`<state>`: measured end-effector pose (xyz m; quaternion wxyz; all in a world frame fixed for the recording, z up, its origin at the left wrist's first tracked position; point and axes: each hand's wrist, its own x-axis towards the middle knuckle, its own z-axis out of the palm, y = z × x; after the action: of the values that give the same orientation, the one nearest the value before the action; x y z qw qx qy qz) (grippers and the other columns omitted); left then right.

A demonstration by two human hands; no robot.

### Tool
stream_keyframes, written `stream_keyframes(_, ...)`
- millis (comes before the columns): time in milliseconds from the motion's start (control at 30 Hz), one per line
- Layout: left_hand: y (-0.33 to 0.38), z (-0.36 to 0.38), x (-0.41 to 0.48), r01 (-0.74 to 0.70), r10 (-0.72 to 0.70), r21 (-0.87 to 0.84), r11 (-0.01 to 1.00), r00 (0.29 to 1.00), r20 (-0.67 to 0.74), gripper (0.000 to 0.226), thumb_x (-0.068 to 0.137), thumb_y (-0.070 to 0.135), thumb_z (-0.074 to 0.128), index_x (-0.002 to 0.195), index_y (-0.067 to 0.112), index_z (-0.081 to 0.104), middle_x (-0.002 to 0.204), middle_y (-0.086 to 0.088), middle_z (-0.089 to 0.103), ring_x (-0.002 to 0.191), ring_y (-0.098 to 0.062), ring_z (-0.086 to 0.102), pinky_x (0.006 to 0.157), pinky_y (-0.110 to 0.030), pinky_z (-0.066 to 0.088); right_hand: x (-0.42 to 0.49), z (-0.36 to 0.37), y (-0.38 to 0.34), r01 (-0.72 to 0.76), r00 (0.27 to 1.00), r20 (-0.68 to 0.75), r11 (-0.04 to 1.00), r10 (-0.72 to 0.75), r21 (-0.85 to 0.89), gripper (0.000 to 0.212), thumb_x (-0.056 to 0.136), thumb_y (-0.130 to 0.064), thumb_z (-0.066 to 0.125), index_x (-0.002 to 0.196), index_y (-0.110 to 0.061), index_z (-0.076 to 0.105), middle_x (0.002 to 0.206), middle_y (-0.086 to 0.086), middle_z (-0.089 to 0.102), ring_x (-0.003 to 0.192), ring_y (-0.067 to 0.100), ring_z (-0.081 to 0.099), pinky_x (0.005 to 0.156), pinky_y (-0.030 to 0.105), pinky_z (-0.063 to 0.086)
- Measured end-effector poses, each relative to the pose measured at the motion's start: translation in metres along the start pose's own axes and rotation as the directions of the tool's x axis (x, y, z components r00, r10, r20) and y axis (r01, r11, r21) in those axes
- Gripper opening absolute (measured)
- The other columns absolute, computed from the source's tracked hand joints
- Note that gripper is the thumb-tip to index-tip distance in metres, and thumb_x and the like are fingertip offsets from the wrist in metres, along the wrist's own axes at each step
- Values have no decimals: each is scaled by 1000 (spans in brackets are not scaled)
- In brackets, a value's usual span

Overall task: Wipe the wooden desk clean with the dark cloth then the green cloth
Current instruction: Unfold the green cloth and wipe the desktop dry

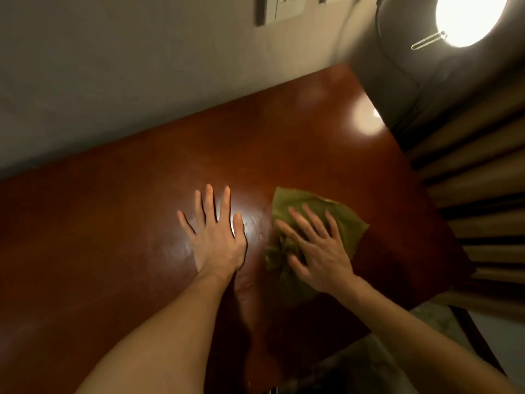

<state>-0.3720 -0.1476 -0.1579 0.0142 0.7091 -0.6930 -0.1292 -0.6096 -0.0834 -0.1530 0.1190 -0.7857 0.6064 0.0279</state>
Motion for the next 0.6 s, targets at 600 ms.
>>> stream_keyframes(600, -1, 1, 1, -2, -3, -74, 997, 998, -68, 59, 110, 47, 24, 168, 36, 17, 178, 0, 4, 164, -23, -6, 126, -67, -5, -7, 6, -30, -185, 977, -100, 982, 188, 35, 66, 102, -52, 40, 165, -42, 21, 175, -5, 18, 162, 23, 11, 127, 60, 11)
